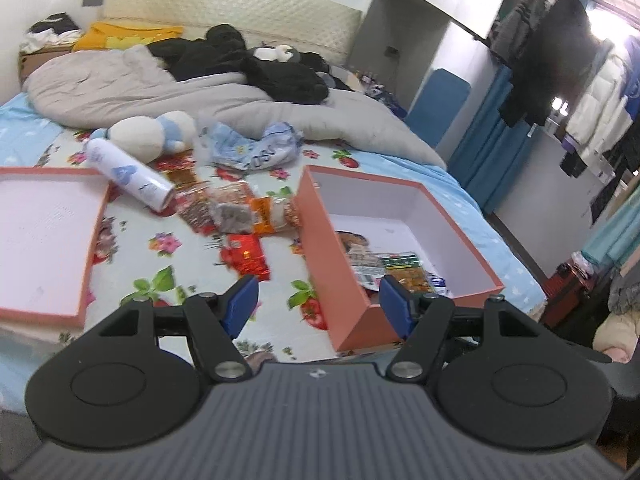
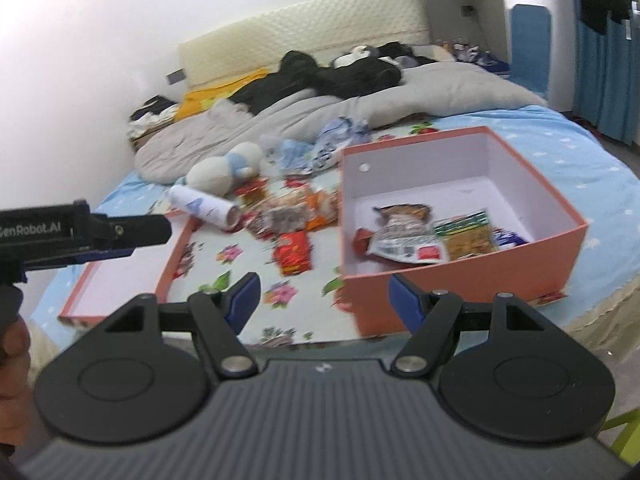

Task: Organize snacks
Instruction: 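Move both tools back toward the snack pile beside the box, then grasp the clear dark-filled bag with the left tool while the right tool grasps the red foil pack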

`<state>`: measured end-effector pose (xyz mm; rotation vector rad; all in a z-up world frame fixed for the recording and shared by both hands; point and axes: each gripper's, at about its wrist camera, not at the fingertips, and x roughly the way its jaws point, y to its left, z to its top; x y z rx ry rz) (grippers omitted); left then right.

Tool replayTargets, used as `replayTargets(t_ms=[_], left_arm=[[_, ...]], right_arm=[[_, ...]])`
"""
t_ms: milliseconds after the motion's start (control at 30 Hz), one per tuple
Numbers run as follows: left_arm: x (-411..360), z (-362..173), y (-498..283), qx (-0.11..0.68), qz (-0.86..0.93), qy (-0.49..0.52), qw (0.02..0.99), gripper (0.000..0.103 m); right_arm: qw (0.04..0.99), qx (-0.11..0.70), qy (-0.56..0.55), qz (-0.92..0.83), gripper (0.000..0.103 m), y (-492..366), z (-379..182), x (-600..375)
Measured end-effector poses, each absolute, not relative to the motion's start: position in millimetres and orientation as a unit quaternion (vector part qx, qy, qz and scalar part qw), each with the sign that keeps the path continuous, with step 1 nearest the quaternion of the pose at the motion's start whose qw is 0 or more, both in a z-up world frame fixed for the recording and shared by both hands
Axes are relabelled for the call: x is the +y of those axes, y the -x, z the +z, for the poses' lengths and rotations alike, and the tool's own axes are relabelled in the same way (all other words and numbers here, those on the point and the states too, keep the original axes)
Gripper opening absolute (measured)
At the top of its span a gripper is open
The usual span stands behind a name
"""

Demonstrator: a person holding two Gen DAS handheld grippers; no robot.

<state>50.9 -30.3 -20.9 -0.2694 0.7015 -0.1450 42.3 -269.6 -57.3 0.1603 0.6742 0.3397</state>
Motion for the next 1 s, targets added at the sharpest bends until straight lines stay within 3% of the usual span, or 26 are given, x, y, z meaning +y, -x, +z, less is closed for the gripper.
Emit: replayTargets(t_ms=[367,1000], left_arm=[[1,-40,-52,0.362,-0.038,0.150,0.919,0.072],[43,-77,-141,0.402,-0.004,0.156,0.902,0.072]], right_arm=[[0.917,0.340,-0.067,0.197,0.073,-40,-70,-235],[0.899,0.377,-0.061,0.214,0.073,-100,-97,-186]])
